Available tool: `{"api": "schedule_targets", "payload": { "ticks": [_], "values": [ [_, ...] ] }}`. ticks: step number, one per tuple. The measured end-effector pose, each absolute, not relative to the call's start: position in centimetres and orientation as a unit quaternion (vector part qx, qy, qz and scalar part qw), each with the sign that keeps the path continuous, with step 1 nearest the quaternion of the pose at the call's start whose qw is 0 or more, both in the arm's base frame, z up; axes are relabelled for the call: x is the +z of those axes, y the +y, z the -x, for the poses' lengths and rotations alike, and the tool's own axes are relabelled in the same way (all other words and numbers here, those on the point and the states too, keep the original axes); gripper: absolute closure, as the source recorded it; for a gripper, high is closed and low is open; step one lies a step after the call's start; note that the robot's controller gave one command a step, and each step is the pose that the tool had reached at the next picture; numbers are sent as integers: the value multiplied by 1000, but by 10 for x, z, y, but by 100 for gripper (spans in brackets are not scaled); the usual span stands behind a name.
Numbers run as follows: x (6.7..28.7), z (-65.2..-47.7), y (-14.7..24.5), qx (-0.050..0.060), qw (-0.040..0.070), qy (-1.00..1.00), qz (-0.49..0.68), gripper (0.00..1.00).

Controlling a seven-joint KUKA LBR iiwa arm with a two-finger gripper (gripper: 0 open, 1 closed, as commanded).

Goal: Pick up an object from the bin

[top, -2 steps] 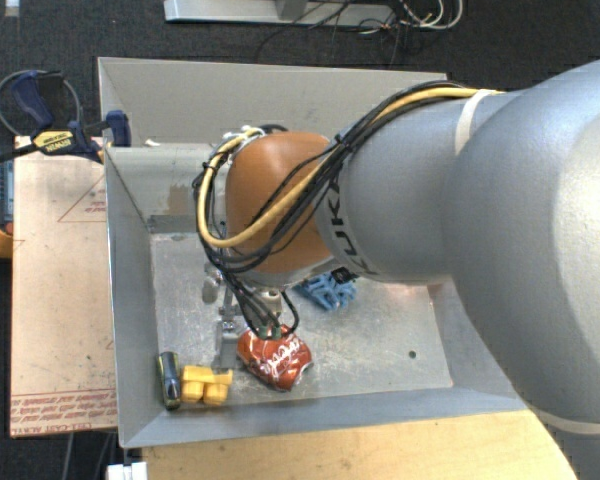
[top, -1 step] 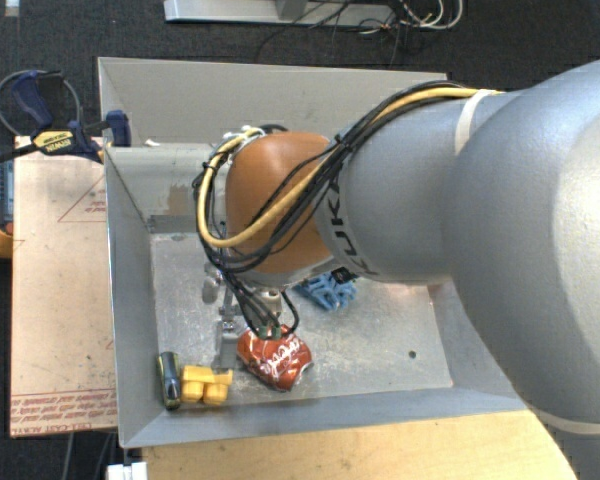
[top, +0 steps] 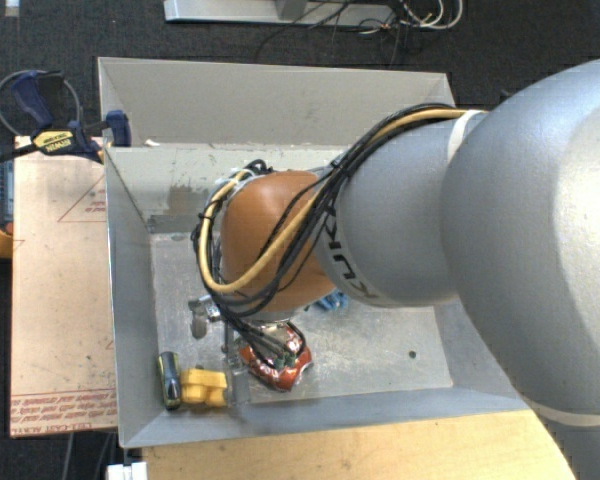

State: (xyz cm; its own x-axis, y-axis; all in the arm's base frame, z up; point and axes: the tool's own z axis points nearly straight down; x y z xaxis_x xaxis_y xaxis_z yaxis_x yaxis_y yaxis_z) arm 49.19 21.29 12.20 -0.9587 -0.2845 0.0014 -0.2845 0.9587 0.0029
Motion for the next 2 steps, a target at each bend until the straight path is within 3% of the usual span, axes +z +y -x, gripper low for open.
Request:
{"api": "schedule_targets", "payload": {
  "ticks": [1, 2],
  "values": [
    [114, -496, 203, -1, 0, -989, -150, 0],
    [70, -499, 235, 1, -2, -980, -201, 0]
  ]
}}
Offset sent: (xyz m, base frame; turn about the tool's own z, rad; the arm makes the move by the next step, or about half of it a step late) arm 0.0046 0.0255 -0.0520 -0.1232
